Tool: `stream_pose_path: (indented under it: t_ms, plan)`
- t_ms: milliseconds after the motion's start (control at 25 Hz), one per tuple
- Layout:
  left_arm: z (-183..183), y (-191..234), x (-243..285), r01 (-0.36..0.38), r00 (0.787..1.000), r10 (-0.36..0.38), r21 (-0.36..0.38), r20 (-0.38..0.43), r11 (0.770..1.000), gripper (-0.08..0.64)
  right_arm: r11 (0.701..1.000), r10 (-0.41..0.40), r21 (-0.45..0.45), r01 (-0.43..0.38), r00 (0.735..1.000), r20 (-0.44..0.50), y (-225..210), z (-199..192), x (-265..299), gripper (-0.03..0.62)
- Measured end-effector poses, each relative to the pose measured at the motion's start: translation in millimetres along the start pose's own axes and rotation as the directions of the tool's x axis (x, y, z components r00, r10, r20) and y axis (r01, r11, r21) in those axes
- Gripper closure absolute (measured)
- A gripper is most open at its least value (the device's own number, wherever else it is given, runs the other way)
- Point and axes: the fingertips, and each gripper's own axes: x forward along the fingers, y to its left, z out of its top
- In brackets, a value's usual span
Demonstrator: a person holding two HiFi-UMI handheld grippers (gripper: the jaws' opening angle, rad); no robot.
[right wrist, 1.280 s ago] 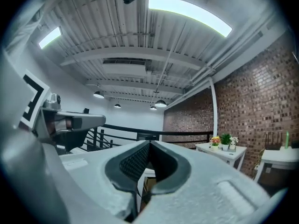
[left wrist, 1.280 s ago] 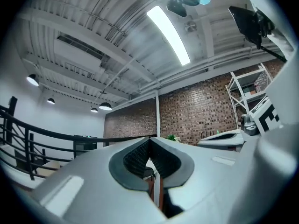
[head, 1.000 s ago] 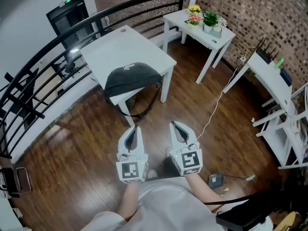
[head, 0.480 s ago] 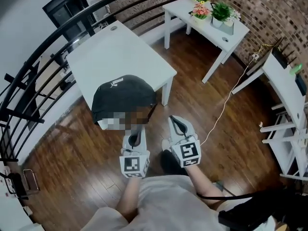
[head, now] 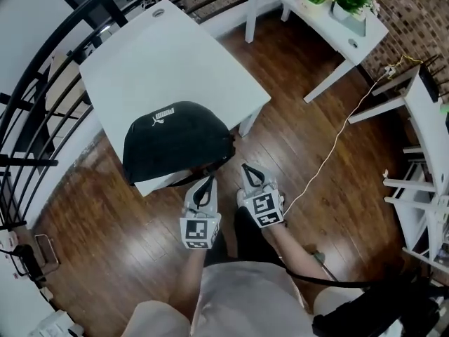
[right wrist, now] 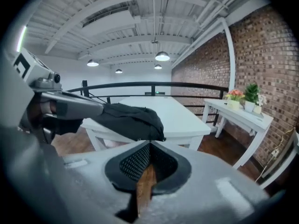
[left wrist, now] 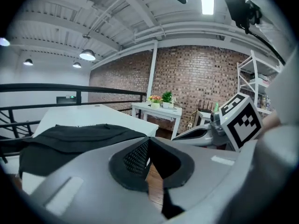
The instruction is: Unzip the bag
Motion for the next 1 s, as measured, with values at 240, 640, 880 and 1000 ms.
stream_pose_path:
  t_ms: [240, 640, 880, 1000]
  plan:
    - [-26.5, 13.9, 22.0, 0.064, 0.997, -0.063, 0.005, -0.045, 0.998, 0.543, 0.999, 0.0, -0.052, -0.006, 0.993, -0.114, 2.7, -47.7, 57.3, 0.482]
    - [-53.2, 21.0, 28.7, 0.132, 0.984, -0.132, -0.011, -0.117, 0.991, 0.463, 0.994, 0.041, -0.099, -0.051, 0.994, -0.101, -3.6, -36.3, 95.7, 0.531]
    - [-53.4, 12.7, 30.1, 0.172, 0.977, -0.176, -0.039, -0.117, 0.984, 0.416, 0.985, 0.171, 0.023, -0.169, 0.968, -0.182, 6.7, 2.3, 66.2, 0.546]
    - [-42.9, 9.3, 32.3, 0.178, 0.979, -0.182, -0.044, -0.095, 0.983, 0.414, 0.977, 0.211, 0.069, -0.2, 0.954, -0.214, 13.6, 22.8, 51.9, 0.546]
